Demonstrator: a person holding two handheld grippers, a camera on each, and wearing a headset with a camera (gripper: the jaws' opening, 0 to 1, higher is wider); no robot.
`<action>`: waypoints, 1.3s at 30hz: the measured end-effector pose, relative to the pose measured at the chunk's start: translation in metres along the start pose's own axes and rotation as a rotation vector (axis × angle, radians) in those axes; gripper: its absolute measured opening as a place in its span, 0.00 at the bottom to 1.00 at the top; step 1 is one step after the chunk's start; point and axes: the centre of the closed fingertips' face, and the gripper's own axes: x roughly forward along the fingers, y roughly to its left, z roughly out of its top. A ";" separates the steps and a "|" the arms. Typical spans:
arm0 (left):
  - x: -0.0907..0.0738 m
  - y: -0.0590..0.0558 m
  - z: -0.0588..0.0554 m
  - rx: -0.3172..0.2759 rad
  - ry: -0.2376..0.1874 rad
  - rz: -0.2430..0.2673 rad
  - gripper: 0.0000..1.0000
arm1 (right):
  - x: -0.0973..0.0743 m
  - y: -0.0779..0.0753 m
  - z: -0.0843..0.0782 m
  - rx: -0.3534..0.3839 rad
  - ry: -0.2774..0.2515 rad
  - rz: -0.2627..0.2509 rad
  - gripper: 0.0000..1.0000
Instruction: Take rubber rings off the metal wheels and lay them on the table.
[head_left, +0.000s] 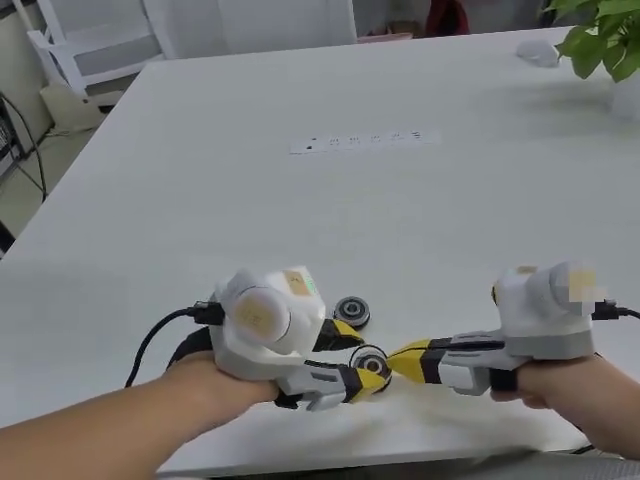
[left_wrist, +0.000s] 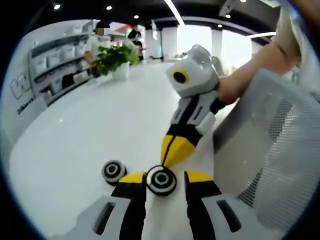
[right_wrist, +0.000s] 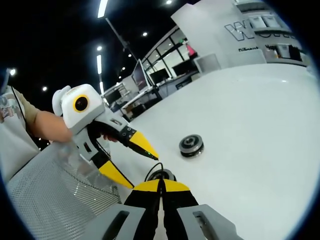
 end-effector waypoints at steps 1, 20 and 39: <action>-0.002 -0.001 0.001 0.000 -0.003 -0.002 0.34 | 0.000 0.001 0.001 0.000 -0.002 0.002 0.00; -0.038 -0.001 0.011 -0.026 -0.067 0.005 0.57 | -0.004 0.020 0.010 0.003 -0.026 0.042 0.00; -0.085 0.014 0.014 -0.043 -0.129 0.085 0.74 | -0.008 0.023 0.032 -0.017 -0.045 0.070 0.00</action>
